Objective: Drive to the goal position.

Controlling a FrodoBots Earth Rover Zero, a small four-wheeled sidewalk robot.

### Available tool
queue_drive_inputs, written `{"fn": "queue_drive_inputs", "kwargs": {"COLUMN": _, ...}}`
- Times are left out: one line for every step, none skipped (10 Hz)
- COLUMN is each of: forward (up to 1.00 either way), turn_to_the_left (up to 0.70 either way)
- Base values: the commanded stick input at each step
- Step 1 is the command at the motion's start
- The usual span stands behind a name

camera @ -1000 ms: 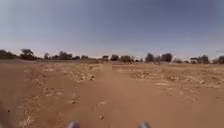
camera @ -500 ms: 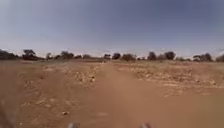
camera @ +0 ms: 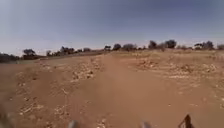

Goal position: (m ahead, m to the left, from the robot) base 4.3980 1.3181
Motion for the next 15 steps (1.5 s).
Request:
{"fn": "queue_drive_inputs", "kwargs": {"forward": 0.7, "turn_to_the_left": 0.0}}
{"fn": "queue_drive_inputs", "kwargs": {"forward": 0.7, "turn_to_the_left": 0.0}}
{"fn": "queue_drive_inputs", "kwargs": {"forward": 0.7, "turn_to_the_left": 0.0}}
{"fn": "queue_drive_inputs", "kwargs": {"forward": 0.7, "turn_to_the_left": 0.0}}
{"fn": "queue_drive_inputs", "kwargs": {"forward": 0.7, "turn_to_the_left": -0.28}}
{"fn": "queue_drive_inputs", "kwargs": {"forward": 0.7, "turn_to_the_left": -0.35}}
{"fn": "queue_drive_inputs", "kwargs": {"forward": 0.7, "turn_to_the_left": -0.35}}
{"fn": "queue_drive_inputs", "kwargs": {"forward": 0.7, "turn_to_the_left": -0.35}}
{"fn": "queue_drive_inputs", "kwargs": {"forward": 0.7, "turn_to_the_left": -0.35}}
{"fn": "queue_drive_inputs", "kwargs": {"forward": 0.7, "turn_to_the_left": 0.0}}
{"fn": "queue_drive_inputs", "kwargs": {"forward": 0.7, "turn_to_the_left": 0.0}}
{"fn": "queue_drive_inputs", "kwargs": {"forward": 0.7, "turn_to_the_left": 0.0}}
{"fn": "queue_drive_inputs", "kwargs": {"forward": 0.7, "turn_to_the_left": 0.0}}
{"fn": "queue_drive_inputs", "kwargs": {"forward": 0.7, "turn_to_the_left": 0.0}}
{"fn": "queue_drive_inputs", "kwargs": {"forward": 0.7, "turn_to_the_left": 0.0}}
